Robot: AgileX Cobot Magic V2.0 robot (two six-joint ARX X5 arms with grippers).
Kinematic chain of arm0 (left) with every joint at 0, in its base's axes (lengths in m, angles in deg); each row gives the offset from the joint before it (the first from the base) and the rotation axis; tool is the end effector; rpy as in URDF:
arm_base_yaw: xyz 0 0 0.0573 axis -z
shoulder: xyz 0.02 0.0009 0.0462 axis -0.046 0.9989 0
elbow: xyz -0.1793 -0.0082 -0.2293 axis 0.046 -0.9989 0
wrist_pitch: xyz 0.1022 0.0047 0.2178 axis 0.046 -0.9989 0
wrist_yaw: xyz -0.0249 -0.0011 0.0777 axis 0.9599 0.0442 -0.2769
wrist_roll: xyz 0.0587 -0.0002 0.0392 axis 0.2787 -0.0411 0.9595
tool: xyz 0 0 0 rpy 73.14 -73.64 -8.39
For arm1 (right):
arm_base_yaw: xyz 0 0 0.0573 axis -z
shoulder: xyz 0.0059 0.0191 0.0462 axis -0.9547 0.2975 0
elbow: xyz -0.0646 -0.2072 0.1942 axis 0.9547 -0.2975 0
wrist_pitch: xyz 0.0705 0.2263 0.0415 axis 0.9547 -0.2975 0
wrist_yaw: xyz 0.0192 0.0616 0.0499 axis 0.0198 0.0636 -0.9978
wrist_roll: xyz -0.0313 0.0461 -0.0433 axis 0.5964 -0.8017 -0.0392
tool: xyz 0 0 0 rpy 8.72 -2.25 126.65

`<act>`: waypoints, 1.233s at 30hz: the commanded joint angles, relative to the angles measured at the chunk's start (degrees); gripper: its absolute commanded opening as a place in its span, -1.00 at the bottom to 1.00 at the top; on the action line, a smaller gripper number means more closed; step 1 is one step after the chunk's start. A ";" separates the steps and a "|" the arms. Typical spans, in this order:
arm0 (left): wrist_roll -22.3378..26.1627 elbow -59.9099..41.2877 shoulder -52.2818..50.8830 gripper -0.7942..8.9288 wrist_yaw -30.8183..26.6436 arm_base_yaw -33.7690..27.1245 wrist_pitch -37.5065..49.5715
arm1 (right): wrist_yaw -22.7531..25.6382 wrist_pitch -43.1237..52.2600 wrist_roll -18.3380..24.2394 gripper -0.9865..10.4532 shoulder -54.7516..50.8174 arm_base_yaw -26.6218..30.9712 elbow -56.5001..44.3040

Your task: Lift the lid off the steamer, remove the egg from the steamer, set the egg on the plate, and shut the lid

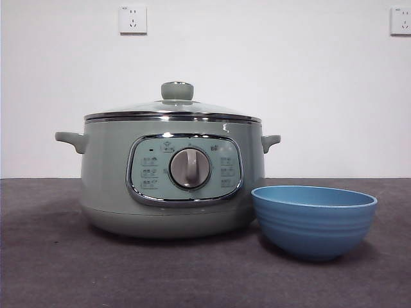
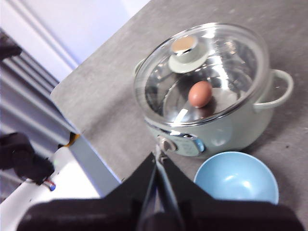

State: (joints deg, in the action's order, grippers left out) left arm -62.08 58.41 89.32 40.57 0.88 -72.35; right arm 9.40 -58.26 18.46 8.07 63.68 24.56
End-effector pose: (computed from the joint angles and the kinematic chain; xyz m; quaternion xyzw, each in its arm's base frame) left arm 0.0825 -0.0347 0.3622 -0.0940 0.2322 -0.3469 0.9039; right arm 0.1240 0.0581 0.3680 0.0499 0.2845 0.4430 0.8487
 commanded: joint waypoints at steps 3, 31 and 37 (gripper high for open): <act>1.73 0.61 1.40 -0.83 -0.02 1.60 0.28 | 0.68 0.07 0.92 -0.82 0.09 -1.73 0.22; -0.87 0.66 15.02 0.21 -8.41 15.30 22.82 | 9.03 0.24 0.24 0.12 0.83 -5.38 0.22; -0.79 0.66 23.34 0.21 -17.00 20.92 32.39 | 9.05 0.55 0.24 0.12 1.75 -5.38 0.22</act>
State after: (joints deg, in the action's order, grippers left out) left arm -62.65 58.86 111.62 24.42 21.25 -41.25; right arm 18.41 -58.09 18.72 9.67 58.43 24.58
